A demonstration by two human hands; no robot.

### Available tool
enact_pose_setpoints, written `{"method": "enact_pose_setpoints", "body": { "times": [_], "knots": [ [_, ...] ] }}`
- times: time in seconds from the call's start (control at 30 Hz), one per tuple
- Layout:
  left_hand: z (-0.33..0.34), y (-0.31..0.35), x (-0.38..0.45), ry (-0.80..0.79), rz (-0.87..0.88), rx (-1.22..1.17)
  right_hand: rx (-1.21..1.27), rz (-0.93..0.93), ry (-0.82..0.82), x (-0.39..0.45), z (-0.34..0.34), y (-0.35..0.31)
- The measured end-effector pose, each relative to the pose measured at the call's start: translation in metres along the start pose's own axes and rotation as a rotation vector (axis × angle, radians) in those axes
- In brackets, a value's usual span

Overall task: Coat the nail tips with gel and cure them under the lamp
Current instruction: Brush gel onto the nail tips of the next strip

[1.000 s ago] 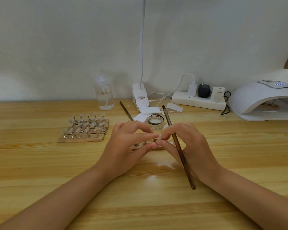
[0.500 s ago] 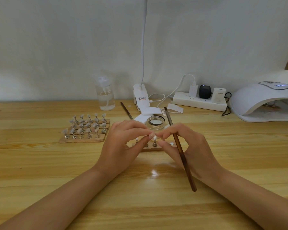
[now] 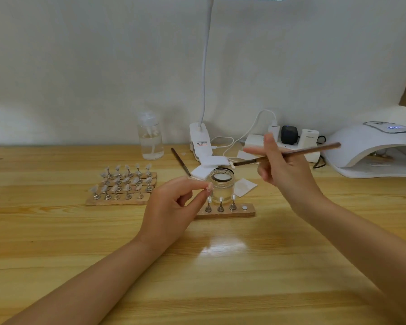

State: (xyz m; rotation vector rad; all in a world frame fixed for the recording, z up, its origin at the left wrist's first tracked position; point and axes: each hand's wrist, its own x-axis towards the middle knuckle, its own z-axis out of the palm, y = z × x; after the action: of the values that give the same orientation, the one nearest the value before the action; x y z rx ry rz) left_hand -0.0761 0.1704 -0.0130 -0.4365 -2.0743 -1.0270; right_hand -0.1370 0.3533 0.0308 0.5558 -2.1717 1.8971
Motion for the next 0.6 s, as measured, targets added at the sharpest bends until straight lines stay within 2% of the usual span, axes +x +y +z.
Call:
{"method": "enact_pose_setpoints", "body": {
  "times": [0.13, 0.6],
  "knots": [
    [0.000, -0.002, 0.000, 0.012, -0.040, -0.014, -0.200, -0.016, -0.060, 0.023, 0.004, 0.003],
    [0.000, -0.004, -0.001, 0.007, -0.082, 0.036, -0.674, -0.165, -0.169, 0.039, 0.036, 0.010]
  ]
}}
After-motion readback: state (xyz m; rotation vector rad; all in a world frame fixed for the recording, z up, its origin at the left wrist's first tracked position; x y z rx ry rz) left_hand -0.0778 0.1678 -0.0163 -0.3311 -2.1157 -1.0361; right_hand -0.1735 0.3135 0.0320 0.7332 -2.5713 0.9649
